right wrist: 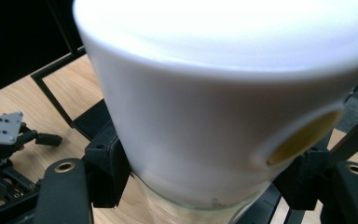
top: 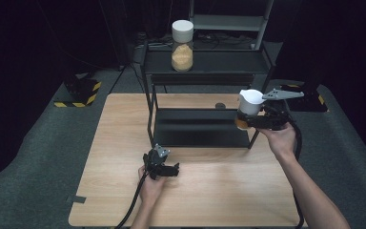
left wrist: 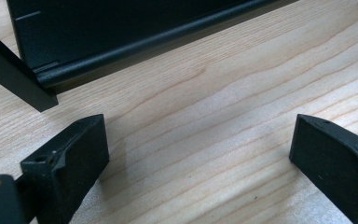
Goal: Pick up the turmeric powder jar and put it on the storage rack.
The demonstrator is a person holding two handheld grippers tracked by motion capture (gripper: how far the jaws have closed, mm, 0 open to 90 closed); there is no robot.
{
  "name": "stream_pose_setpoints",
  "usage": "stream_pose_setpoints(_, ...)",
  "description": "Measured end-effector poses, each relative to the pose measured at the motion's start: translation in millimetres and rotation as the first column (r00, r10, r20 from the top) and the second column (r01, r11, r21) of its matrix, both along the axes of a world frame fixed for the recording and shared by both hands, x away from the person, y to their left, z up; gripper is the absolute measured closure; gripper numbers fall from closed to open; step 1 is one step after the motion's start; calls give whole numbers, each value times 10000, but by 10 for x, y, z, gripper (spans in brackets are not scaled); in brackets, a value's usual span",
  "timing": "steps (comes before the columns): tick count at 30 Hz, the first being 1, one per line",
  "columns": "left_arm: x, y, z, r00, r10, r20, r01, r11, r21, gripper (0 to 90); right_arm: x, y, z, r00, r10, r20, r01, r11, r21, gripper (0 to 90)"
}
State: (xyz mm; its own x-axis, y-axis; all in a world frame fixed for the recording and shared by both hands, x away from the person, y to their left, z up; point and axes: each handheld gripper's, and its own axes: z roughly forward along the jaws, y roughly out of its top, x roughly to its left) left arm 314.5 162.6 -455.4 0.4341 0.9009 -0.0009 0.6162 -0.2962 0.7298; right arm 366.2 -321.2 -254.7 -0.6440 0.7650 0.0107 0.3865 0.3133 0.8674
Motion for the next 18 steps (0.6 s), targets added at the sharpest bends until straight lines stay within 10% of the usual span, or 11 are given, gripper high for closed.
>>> stream_pose_setpoints(18,0,0,0,10000,-4,2,4,10000,2,44,98,69,495,9989,464,0,-464,9987,207,304)
